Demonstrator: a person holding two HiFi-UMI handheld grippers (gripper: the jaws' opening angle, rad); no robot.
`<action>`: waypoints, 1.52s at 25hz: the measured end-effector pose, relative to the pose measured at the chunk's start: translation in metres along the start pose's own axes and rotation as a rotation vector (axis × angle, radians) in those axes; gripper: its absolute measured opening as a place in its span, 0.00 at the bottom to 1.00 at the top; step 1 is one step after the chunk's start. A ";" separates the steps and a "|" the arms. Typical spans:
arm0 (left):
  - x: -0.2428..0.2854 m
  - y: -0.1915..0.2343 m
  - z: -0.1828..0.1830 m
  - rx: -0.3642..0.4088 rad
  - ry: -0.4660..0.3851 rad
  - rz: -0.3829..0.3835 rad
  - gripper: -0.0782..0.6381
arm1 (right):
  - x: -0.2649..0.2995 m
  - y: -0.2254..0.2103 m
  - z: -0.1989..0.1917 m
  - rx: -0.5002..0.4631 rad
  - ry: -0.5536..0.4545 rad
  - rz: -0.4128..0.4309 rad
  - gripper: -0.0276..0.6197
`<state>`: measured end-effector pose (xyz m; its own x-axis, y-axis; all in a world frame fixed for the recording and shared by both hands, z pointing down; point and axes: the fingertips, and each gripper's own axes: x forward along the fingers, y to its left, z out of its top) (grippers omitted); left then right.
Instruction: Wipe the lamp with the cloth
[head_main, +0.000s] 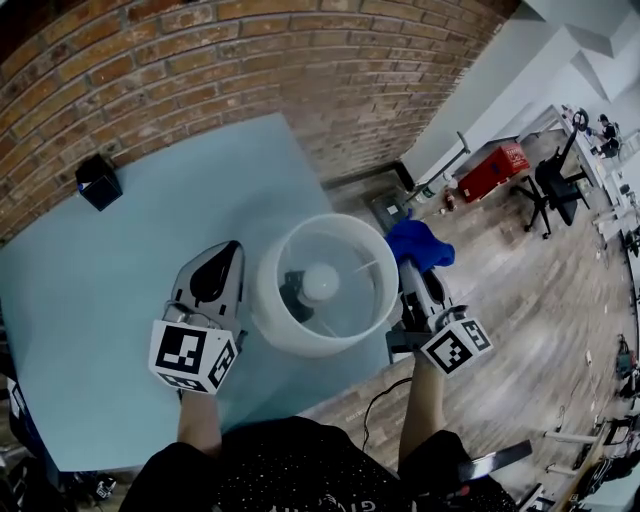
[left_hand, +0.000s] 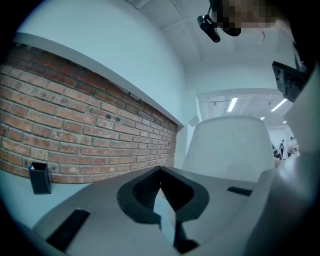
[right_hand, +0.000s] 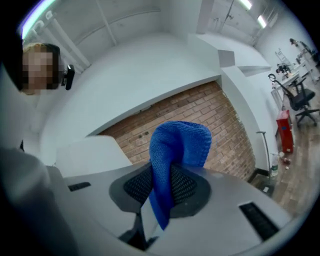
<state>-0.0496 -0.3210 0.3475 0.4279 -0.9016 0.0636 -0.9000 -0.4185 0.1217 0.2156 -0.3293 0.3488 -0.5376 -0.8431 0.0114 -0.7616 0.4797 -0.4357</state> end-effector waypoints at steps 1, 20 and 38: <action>0.000 -0.001 0.006 0.004 -0.002 -0.004 0.12 | 0.004 0.010 0.018 -0.011 -0.012 0.056 0.16; 0.034 0.016 0.039 0.055 0.048 -0.067 0.12 | 0.089 0.107 0.047 0.099 0.338 0.894 0.16; 0.051 0.017 -0.013 -0.063 0.086 -0.104 0.12 | 0.124 0.036 -0.054 0.127 0.617 0.824 0.16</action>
<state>-0.0418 -0.3728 0.3655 0.5269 -0.8396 0.1319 -0.8444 -0.4994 0.1940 0.1014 -0.4036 0.3828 -0.9936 0.0228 0.1103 -0.0494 0.7919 -0.6086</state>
